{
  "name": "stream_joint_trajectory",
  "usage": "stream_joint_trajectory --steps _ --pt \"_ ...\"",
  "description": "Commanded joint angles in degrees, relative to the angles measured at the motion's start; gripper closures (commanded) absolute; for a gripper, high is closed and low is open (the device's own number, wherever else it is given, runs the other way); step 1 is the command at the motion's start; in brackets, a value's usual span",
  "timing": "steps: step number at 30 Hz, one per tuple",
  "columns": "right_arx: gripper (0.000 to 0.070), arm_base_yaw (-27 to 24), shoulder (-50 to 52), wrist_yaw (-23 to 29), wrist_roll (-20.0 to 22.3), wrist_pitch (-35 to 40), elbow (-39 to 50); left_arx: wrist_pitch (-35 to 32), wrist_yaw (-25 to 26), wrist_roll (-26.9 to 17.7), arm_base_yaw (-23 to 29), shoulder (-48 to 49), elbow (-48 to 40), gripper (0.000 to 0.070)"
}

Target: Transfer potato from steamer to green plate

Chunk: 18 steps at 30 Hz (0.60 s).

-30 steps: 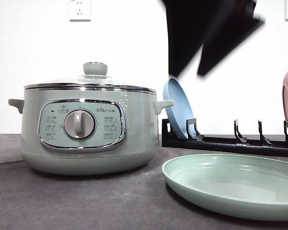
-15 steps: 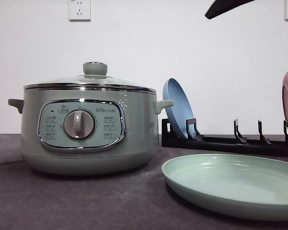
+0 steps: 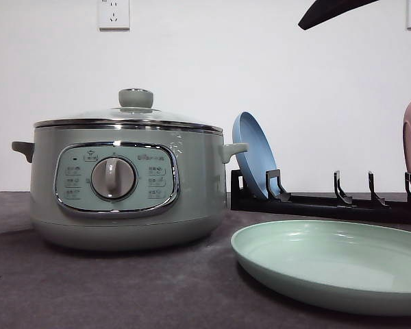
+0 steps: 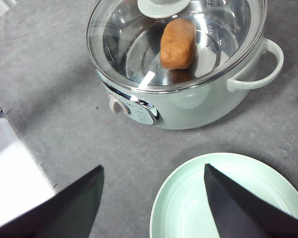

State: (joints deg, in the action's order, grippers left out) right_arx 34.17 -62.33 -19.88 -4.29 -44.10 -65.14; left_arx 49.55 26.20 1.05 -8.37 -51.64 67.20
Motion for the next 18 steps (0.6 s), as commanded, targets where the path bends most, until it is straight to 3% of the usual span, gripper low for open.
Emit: stream_joint_trajectory --steps 1,12,18 --pt "0.0301 0.5 -0.5 -0.2 0.7 0.3 -0.9 -0.7 -1.2 0.3 -1.0 -2.8 3.8 0.0187" --pt "0.0301 0.5 -0.5 -0.2 0.7 -0.5 -0.9 4.9 -10.1 -1.9 -10.3 -24.1 23.9 0.0188" --pt "0.0301 0.5 -0.5 -0.1 0.7 -1.0 -0.9 5.1 -13.3 -2.7 -13.5 -33.6 29.6 0.0189"
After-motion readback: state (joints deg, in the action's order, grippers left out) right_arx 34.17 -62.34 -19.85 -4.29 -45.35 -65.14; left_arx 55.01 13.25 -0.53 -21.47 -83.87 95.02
